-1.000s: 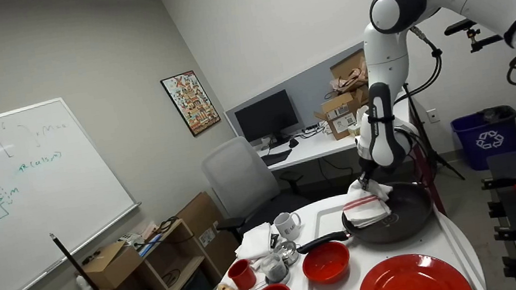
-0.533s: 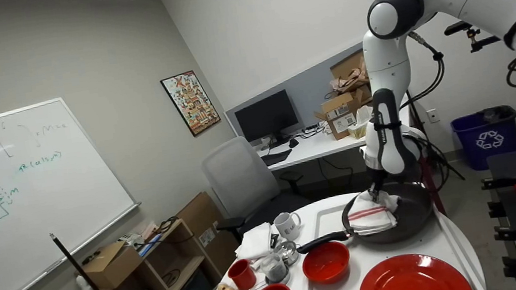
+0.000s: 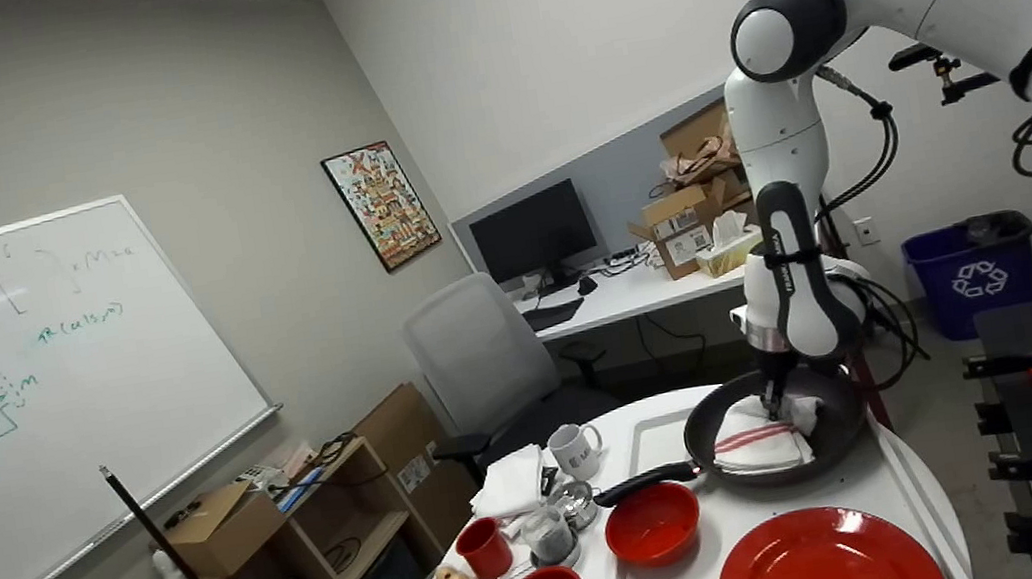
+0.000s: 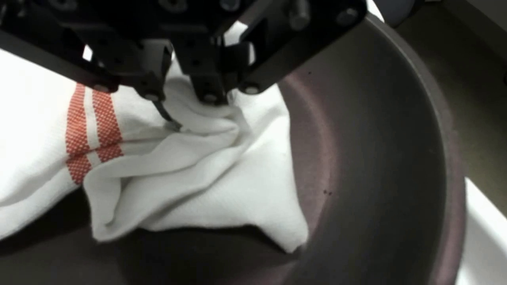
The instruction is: Use the red and white towel to wipe the black pan
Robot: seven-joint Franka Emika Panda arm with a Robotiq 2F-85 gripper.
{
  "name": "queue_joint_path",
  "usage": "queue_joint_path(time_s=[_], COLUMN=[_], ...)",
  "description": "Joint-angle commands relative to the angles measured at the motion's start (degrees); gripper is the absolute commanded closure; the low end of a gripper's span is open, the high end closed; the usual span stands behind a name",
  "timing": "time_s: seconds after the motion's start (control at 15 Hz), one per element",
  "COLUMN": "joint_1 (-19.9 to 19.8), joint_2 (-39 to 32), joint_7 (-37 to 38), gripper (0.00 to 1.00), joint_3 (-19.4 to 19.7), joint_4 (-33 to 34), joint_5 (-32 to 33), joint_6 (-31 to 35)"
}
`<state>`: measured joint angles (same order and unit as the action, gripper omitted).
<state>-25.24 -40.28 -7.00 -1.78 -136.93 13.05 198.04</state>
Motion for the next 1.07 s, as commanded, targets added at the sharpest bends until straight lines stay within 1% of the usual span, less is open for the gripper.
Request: queue_joint_path(time_s=[0.0,0.27,0.53,0.73,1.0], joint_1=[-1.2,-0.7,-0.3,-0.9,-0.2], joint_2=[0.8,2.7,4.5,5.8,7.1], joint_7=[-1.2,-2.2,-3.6,-5.0,-6.8], gripper=[0.97,0.97,0.97,0.97,0.97], joint_3=[-1.9,-2.3,-3.2,-4.7,-5.4], joint_4=[-5.3,-9.2,-11.9,-12.9,-11.7], joint_5=[4.3,7.0,7.5,7.1,5.0], joint_6=[-3.5,-5.0,-8.8,-12.8,-20.0])
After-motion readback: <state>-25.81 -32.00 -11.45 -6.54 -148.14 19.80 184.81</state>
